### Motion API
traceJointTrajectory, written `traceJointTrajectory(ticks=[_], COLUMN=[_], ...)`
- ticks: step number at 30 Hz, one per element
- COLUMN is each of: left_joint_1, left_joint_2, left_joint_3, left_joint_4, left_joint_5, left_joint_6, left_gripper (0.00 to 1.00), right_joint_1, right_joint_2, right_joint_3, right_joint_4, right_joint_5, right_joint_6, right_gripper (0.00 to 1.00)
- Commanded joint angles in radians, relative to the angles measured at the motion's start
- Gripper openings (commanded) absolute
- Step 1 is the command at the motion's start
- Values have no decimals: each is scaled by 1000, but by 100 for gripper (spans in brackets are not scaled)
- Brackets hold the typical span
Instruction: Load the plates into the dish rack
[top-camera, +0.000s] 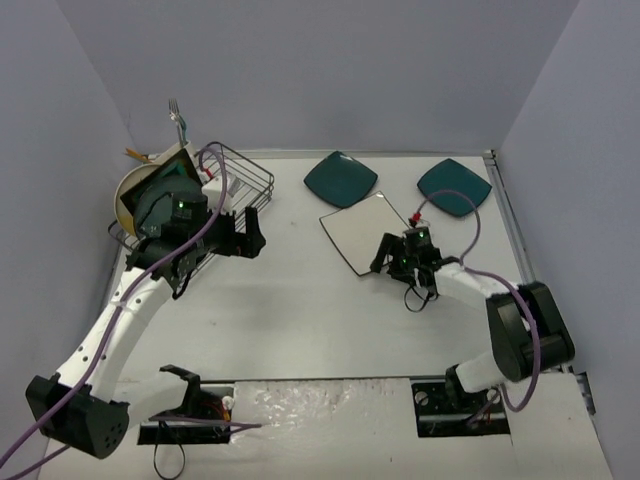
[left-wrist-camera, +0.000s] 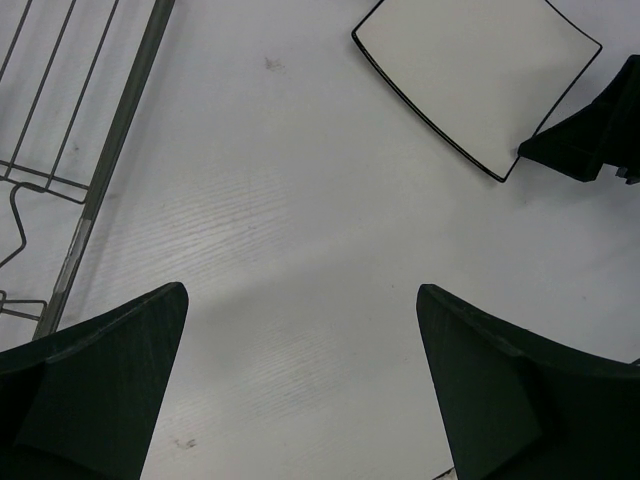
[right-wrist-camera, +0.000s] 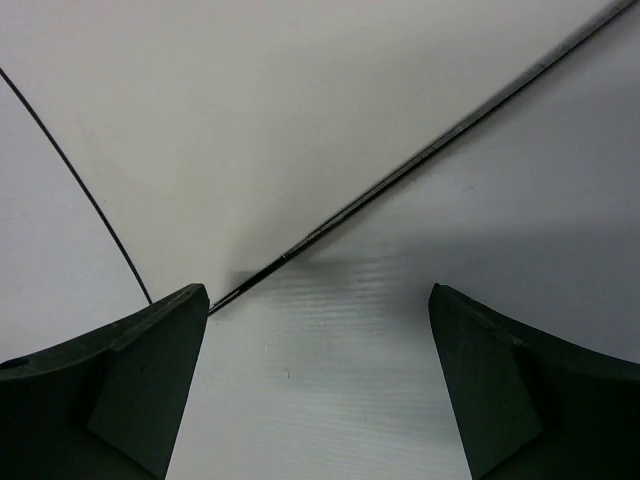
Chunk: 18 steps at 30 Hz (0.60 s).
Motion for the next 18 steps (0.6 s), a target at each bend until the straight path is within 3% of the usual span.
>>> traceJointTrajectory(ticks=[1,7,18], left_joint_1=[-7,-12,-13], left_joint_2=[-57,-101,-175], left_joint_3=[-16,-78,-186], left_joint_4=[44,56,101], left_joint_5=[21,17,33], left_joint_6=[-61,-111,-206], left_gripper=[97,97,97], right_joint_1=[-83,-228,-396], right_joint_2=[-142,-221,81], right_joint_3=[-163,-251,-136], right_joint_4=[99,227,410], right_joint_5=[-97,-168,-376], right_joint_6=[197,230,113], right_gripper=[89,88,87])
